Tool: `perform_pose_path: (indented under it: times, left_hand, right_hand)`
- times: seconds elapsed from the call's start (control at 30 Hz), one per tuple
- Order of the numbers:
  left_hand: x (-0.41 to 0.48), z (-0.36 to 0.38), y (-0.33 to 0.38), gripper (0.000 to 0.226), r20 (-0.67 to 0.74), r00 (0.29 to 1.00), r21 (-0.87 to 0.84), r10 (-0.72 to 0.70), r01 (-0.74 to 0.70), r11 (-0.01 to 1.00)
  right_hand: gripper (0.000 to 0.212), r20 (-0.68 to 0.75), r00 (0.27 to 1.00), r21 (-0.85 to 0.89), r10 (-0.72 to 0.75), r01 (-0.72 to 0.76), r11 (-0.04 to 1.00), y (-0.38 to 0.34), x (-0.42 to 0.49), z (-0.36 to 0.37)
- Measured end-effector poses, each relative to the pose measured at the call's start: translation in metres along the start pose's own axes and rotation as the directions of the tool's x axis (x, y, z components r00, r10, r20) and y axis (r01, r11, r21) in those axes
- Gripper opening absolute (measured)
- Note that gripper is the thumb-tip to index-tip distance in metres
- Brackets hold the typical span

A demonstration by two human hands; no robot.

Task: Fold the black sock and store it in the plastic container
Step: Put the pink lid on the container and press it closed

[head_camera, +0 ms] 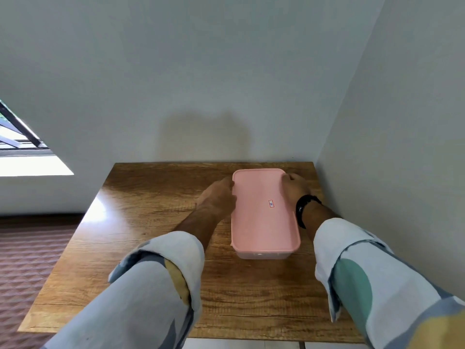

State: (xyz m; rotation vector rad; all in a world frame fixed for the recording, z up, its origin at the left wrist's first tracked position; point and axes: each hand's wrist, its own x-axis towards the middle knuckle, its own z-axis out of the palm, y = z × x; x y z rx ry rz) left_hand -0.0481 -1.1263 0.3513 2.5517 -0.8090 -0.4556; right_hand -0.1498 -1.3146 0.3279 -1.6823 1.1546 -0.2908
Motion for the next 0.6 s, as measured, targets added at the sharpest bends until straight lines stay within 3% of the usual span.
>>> perform_pose_path:
  times: [0.13,0.4,0.5,0.6]
  left_hand:
    - [0.005,0.011,0.011,0.029,-0.107,0.994,0.095,-0.007,0.017,0.995]
    - [0.004,0.026,0.015,0.029,-0.129,0.991,0.182,0.04,-0.017,0.983]
    - [0.005,0.014,0.015,0.033,-0.088,0.995,0.165,0.037,-0.022,0.986]
    - [-0.012,-0.005,0.009,0.051,-0.048,0.995,0.184,0.082,-0.071,0.98]
  right_hand:
    - [0.018,0.034,0.999,0.073,0.042,-0.044,0.996,-0.003,0.013,-0.002]
    - [0.013,0.023,0.999,0.025,0.036,-0.036,0.999,-0.008,0.019,-0.003]
    - [0.03,0.018,1.0,-0.068,0.0,0.002,0.998,-0.009,0.016,-0.004]
    - [0.041,-0.024,0.996,-0.139,-0.088,0.083,0.987,-0.016,-0.01,-0.003]
